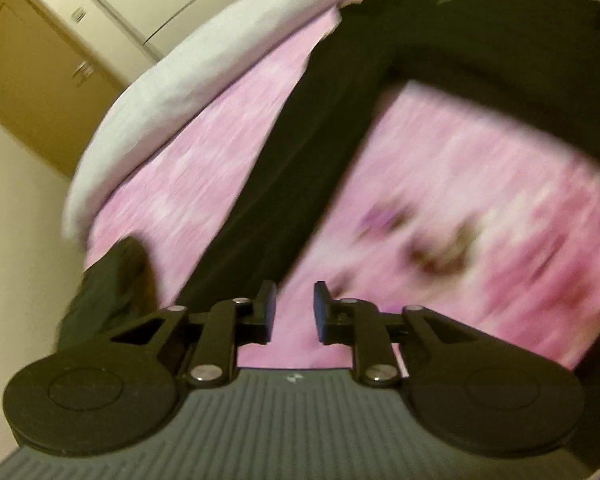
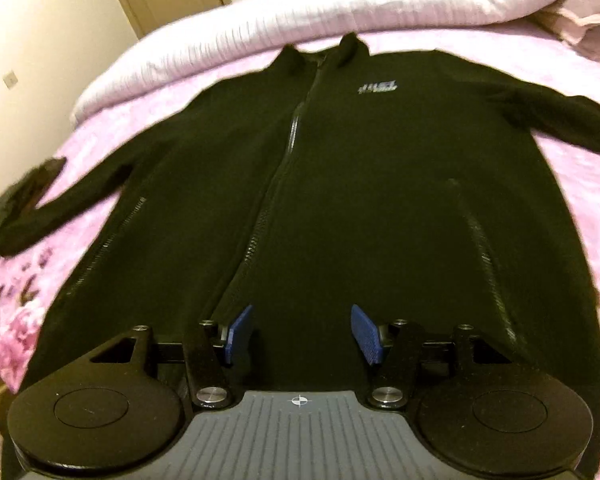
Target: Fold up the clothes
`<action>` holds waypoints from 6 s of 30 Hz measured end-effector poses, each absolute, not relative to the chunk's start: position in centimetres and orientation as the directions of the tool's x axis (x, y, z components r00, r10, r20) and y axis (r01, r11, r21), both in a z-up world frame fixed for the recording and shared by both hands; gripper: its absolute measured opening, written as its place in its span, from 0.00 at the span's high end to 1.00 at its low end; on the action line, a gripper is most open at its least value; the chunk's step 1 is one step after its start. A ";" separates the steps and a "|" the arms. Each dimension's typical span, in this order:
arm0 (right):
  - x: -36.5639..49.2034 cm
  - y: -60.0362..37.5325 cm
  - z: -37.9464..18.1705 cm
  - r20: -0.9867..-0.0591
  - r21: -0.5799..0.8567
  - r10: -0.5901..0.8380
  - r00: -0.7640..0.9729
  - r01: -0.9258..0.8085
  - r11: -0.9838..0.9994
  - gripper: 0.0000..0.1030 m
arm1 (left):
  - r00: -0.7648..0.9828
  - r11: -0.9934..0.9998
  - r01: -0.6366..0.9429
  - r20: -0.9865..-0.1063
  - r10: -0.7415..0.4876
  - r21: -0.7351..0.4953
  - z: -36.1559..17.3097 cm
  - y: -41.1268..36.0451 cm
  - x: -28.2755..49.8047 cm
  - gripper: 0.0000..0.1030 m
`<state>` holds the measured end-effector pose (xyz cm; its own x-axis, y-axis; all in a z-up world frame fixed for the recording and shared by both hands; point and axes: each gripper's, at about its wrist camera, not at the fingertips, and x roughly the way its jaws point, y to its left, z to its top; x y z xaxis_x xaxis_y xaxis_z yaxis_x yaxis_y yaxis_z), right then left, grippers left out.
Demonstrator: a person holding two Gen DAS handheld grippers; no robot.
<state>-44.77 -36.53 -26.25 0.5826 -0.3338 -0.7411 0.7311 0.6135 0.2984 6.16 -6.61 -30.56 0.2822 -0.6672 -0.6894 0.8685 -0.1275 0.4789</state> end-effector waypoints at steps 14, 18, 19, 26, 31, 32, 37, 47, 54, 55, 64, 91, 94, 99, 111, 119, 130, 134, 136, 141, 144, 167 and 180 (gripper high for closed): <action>-53.9 -32.2 -26.4 -0.715 0.327 -0.390 0.580 0.771 0.546 0.43 | -0.166 -0.462 0.875 -0.803 -0.572 0.149 -36.1 -10.4 -13.8 0.76; -54.5 -31.7 -25.7 -0.707 0.320 -0.409 0.577 0.777 0.543 0.43 | -0.165 -0.407 0.904 -0.772 -0.614 0.131 -35.4 -8.1 -12.7 0.76; -54.4 -31.6 -25.6 -0.702 0.323 -0.414 0.579 0.777 0.540 0.43 | -0.169 -0.387 0.915 -0.766 -0.620 0.111 -34.9 -7.4 -12.1 0.76; -51.9 -28.2 -25.2 -0.685 0.299 -0.351 0.638 0.686 0.663 0.43 | -0.117 -0.343 0.928 -0.759 -0.641 0.147 -34.2 -3.8 -10.8 0.75; -49.3 -24.8 -25.0 -0.702 0.172 -0.316 0.638 0.583 0.794 0.43 | -0.104 -0.382 0.904 -0.769 -0.631 0.191 -35.0 -1.6 -11.1 0.71; -48.8 -24.1 -25.1 -0.706 0.147 -0.312 0.636 0.563 0.813 0.42 | -0.116 -0.386 0.905 -0.770 -0.627 0.178 -35.3 -1.4 -11.1 0.70; -45.7 -20.9 -26.1 -0.717 0.040 -0.286 0.636 0.447 0.894 0.37 | -0.128 -0.351 0.925 -0.749 -0.650 0.146 -36.0 -1.3 -11.3 0.67; -41.2 -18.3 -28.7 -0.723 -0.219 -0.347 0.598 0.278 0.935 0.36 | -0.077 -0.348 0.887 -0.647 -0.758 0.303 -35.0 0.1 -13.9 0.98; -41.5 -18.1 -30.4 -0.715 -0.328 -0.386 0.583 0.208 0.921 0.36 | -0.105 -0.348 0.897 -0.632 -0.768 0.273 -34.0 -0.3 -13.6 0.98; -41.8 -18.2 -30.5 -0.711 -0.336 -0.394 0.582 0.211 0.918 0.36 | -0.104 -0.352 0.894 -0.635 -0.766 0.278 -34.1 -0.4 -13.6 0.98; -43.1 -18.6 -29.2 -0.637 -0.375 -0.459 0.619 0.272 0.886 0.51 | -0.097 -0.366 0.885 -0.657 -0.748 0.286 -34.9 -0.5 -13.4 0.93; -46.2 -16.4 -29.5 -0.656 -0.409 -0.462 0.597 0.233 0.882 0.91 | -0.104 -0.310 0.933 -0.685 -0.721 0.184 -36.0 -1.6 -12.1 0.93; -48.2 -16.7 -29.0 -0.641 -0.423 -0.519 0.565 0.304 0.853 0.72 | -0.100 -0.320 0.926 -0.685 -0.721 0.201 -36.0 -1.6 -12.3 0.93; -52.9 -19.7 -29.3 -0.639 -0.438 -0.658 0.399 0.514 0.737 0.54 | -0.103 -0.349 0.909 -0.690 -0.716 0.227 -36.3 -2.0 -13.0 0.95; -57.9 -24.2 -29.4 -0.657 -0.261 -0.670 0.345 0.729 0.632 0.54 | -0.090 -0.349 0.910 -0.715 -0.693 0.225 -36.5 -2.7 -12.9 0.95; -60.8 -23.8 -29.1 -0.604 -0.171 -0.716 0.350 0.821 0.545 0.54 | -0.085 -0.355 0.908 -0.731 -0.677 0.222 -36.7 -3.2 -12.9 0.95; -58.4 -24.3 -30.1 -0.557 -0.283 -0.750 0.357 0.767 0.575 0.54 | -0.062 -0.358 0.900 -0.741 -0.668 0.248 -37.2 -3.5 -13.1 0.94; -60.4 -25.4 -29.9 -0.561 -0.152 -0.743 0.364 0.838 0.525 0.84 | -0.061 -0.355 0.902 -0.738 -0.672 0.248 -37.3 -3.5 -13.0 0.95; -60.1 -25.0 -29.0 -0.546 -0.186 -0.752 0.369 0.822 0.539 1.00 | -0.063 -0.355 0.903 -0.740 -0.670 0.244 -37.1 -3.6 -13.0 0.96; -61.6 -24.8 -26.3 -0.537 -0.191 -0.777 0.327 0.851 0.490 1.00 | -0.076 -0.399 0.876 -0.737 -0.671 0.273 -36.7 -3.1 -13.4 0.97; -61.6 -25.1 -27.9 -0.603 -0.149 -0.731 0.320 0.855 0.497 1.00 | -0.066 -0.408 0.866 -0.742 -0.667 0.289 -37.2 -2.9 -13.7 0.97; -61.9 -24.2 -27.0 -0.670 -0.128 -0.700 0.249 0.889 0.439 0.99 | -0.010 -0.397 0.847 -0.735 -0.678 0.354 -37.8 -1.1 -13.3 0.94; -56.8 -24.3 -22.1 -0.656 0.035 -0.636 0.406 0.858 0.512 0.30 | 0.111 -0.088 0.965 -0.693 -0.713 0.245 -34.1 0.5 -10.4 0.57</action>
